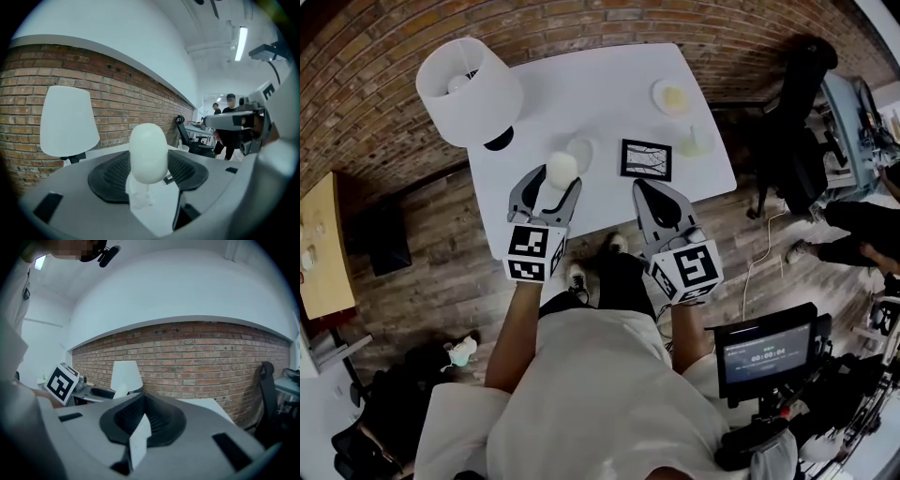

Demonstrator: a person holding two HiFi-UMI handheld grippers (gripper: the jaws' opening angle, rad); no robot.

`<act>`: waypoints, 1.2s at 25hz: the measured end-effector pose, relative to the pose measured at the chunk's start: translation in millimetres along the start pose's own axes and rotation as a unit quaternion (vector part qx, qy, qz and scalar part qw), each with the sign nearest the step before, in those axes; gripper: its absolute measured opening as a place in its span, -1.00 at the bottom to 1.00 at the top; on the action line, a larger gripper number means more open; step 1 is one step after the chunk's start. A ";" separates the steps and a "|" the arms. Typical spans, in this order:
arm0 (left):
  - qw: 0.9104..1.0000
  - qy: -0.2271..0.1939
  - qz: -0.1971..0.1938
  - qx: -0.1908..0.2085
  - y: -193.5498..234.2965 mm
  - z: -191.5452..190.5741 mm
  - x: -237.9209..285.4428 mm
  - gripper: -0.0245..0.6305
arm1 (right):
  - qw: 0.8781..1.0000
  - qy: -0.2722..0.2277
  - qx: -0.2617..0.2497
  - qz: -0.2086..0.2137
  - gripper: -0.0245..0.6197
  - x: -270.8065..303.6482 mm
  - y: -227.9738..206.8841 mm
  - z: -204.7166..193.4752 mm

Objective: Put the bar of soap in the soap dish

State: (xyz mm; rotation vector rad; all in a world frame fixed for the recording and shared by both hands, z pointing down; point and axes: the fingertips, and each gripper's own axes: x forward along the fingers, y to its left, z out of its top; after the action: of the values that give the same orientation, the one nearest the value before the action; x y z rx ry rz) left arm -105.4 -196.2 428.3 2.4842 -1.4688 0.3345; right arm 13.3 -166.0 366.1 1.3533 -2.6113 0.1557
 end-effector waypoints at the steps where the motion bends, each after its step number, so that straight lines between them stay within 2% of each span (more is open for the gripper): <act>1: 1.000 0.003 0.001 -0.001 -0.3 -1.5 1.0 -0.14 | 1.000 -0.002 0.002 0.000 -0.91 0.9 -0.4 0.1; 18: 0.996 0.077 0.028 -0.029 25.3 -49.0 78.3 -0.14 | 0.998 0.055 0.022 0.025 -0.91 60.7 -50.0 -42.5; 30: 0.991 0.126 0.026 -0.031 25.7 -83.3 111.0 -0.14 | 0.994 0.090 0.049 0.038 -0.91 80.9 -68.8 -69.6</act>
State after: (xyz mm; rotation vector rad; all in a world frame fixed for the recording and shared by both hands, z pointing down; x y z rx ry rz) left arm -82.1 -273.7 544.1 2.2610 -1.4189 0.5796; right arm 32.7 -257.4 452.1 1.2072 -2.5335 0.4017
